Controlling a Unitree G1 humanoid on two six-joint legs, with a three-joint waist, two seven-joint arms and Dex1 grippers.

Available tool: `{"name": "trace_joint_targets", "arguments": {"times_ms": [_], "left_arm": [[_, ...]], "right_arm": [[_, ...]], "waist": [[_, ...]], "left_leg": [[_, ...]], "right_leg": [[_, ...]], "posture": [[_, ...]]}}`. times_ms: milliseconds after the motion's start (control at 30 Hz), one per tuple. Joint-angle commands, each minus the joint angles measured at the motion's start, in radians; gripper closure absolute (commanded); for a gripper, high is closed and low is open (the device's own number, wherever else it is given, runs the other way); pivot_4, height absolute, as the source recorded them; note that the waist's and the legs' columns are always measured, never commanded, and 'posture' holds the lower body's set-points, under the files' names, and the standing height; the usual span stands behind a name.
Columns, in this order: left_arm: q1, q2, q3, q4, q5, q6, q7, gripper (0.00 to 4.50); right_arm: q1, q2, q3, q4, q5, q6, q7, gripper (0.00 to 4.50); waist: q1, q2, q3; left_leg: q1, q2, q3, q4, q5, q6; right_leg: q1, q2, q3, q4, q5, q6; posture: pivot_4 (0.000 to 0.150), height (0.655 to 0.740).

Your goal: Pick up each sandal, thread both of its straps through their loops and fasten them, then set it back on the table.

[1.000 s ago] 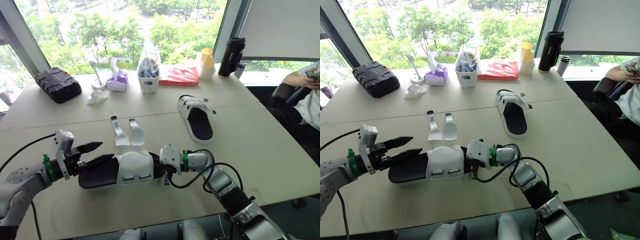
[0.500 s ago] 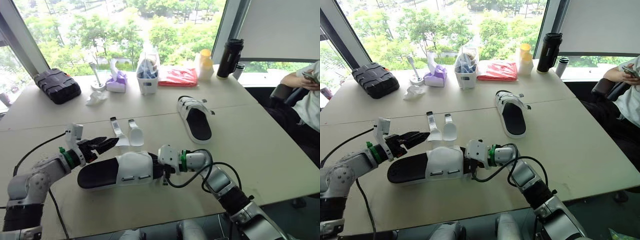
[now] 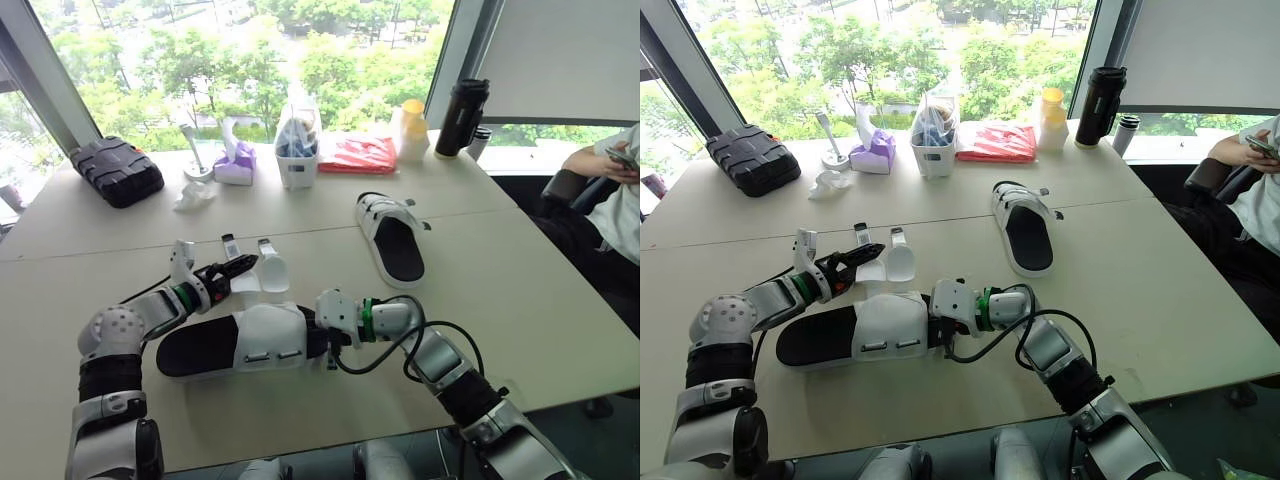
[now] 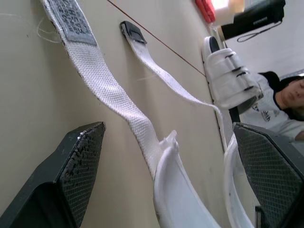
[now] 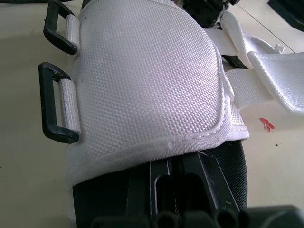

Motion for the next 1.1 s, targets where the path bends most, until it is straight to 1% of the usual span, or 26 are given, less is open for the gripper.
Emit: {"name": "trace_joint_targets", "arguments": {"times_ms": [33, 200, 233, 300, 333, 500, 533, 667, 800, 867, 933, 967, 1033, 1100], "left_arm": [[-0.057, -0.018, 0.052, 0.124, 0.048, -0.092, 0.042, 0.00], [-0.109, -0.025, 0.067, 0.247, 0.092, -0.177, 0.030, 0.00], [-0.119, -0.025, 0.069, 0.276, 0.101, -0.198, 0.025, 0.26], [-0.136, -0.025, 0.070, 0.322, 0.115, -0.228, 0.011, 0.92], [-0.145, -0.027, 0.072, 0.343, 0.122, -0.246, 0.005, 1.41], [-0.177, -0.033, 0.081, 0.413, 0.151, -0.290, -0.023, 4.15], [-0.180, -0.033, 0.082, 0.417, 0.155, -0.291, -0.030, 4.42], [-0.176, -0.025, 0.075, 0.398, 0.171, -0.296, -0.080, 4.42], [-0.127, -0.008, 0.033, 0.244, 0.183, -0.335, -0.245, 4.42], [-0.088, 0.000, 0.003, 0.121, 0.176, -0.341, -0.330, 4.42], [-0.029, 0.011, -0.021, -0.057, 0.129, -0.318, -0.429, 4.42], [-0.014, 0.013, -0.024, -0.100, 0.117, -0.310, -0.450, 4.42], [0.035, 0.025, -0.022, -0.256, 0.043, -0.267, -0.511, 4.42], [0.081, 0.052, -0.041, -0.385, 0.003, -0.232, -0.559, 4.42]], "right_arm": [[0.031, -0.015, 0.049, 0.014, -0.033, 0.022, 0.026, 4.40], [0.040, -0.015, 0.050, 0.000, -0.040, 0.026, 0.026, 4.40], [0.041, -0.015, 0.050, 0.000, -0.041, 0.026, 0.025, 4.47], [0.039, -0.013, 0.049, 0.002, -0.044, 0.024, 0.022, 4.50], [0.040, -0.013, 0.049, 0.000, -0.044, 0.025, 0.022, 4.50], [0.043, -0.013, 0.050, -0.001, -0.046, 0.025, 0.022, 4.50], [0.043, -0.013, 0.050, -0.002, -0.046, 0.026, 0.023, 4.50], [0.043, -0.014, 0.050, -0.003, -0.047, 0.025, 0.027, 4.50], [0.040, -0.015, 0.055, 0.003, -0.048, 0.015, 0.033, 4.50], [0.037, -0.017, 0.059, 0.007, -0.051, 0.006, 0.040, 4.50], [0.032, -0.018, 0.062, 0.014, -0.052, -0.003, 0.046, 4.50], [0.031, -0.018, 0.062, 0.016, -0.052, -0.006, 0.048, 4.50], [0.025, -0.017, 0.064, 0.025, -0.054, -0.015, 0.052, 4.50], [0.018, -0.016, 0.067, 0.038, -0.057, -0.027, 0.057, 4.50]], "waist": [[0.002, 0.000, -0.002], [0.000, 0.000, -0.011], [0.000, 0.000, -0.013], [0.000, 0.000, -0.013], [0.000, 0.000, -0.013], [0.000, 0.000, -0.014], [0.000, 0.000, -0.014], [-0.001, 0.001, -0.014], [-0.003, 0.000, -0.014], [-0.003, 0.000, -0.014], [-0.003, 0.000, -0.014], [-0.003, 0.000, -0.014], [-0.003, 0.000, -0.014], [-0.005, 0.000, -0.014]], "left_leg": [[0.000, 0.000, 0.000, 0.000, 0.000, 0.000], [0.000, 0.000, 0.000, -0.001, 0.000, -0.001], [0.001, 0.000, 0.000, -0.001, 0.000, -0.001], [0.002, 0.000, 0.000, -0.001, 0.000, -0.001], [0.002, 0.000, 0.000, -0.001, 0.000, -0.001], [0.002, 0.000, 0.000, -0.001, 0.000, -0.001], [0.003, 0.000, 0.000, -0.001, 0.000, -0.001], [0.004, 0.000, 0.000, -0.002, 0.000, -0.001], [0.003, 0.000, 0.000, -0.003, 0.000, -0.001], [0.002, 0.000, 0.000, -0.003, 0.000, -0.001], [0.001, 0.001, 0.000, -0.003, 0.000, -0.002], [0.000, 0.002, 0.000, -0.003, -0.001, -0.002], [0.000, 0.003, 0.000, -0.003, -0.001, -0.002], [0.000, 0.003, 0.000, -0.004, -0.001, -0.003]], "right_leg": [[0.000, 0.000, 0.000, 0.000, 0.000, 0.000], [0.000, 0.000, 0.000, 0.000, 0.000, 0.000], [0.001, 0.000, 0.000, -0.001, 0.000, 0.000], [0.002, 0.000, 0.000, -0.001, 0.000, 0.000], [0.002, 0.000, 0.000, -0.001, 0.000, 0.000], [0.002, 0.000, 0.000, -0.001, 0.000, 0.000], [0.003, 0.000, 0.000, -0.001, 0.000, 0.000], [0.004, 0.000, 0.000, -0.001, 0.000, 0.000], [0.003, 0.000, 0.000, -0.002, 0.000, 0.000], [0.002, 0.000, 0.000, -0.003, 0.000, 0.000], [0.001, 0.000, 0.000, -0.003, 0.000, 0.000], [0.001, 0.000, 0.000, -0.004, 0.000, 0.000], [0.001, 0.000, 0.000, -0.004, 0.000, 0.000], [0.001, 0.000, 0.000, -0.005, 0.000, 0.000]], "posture": [[0.150, 0.7400], [0.150, 0.7400], [0.150, 0.7400], [0.150, 0.7400], [0.150, 0.7400], [0.150, 0.7400], [0.150, 0.7400], [0.150, 0.7400], [0.150, 0.7400], [0.150, 0.7400], [0.150, 0.7400], [0.150, 0.7400], [0.150, 0.7400], [0.150, 0.7400]]}}
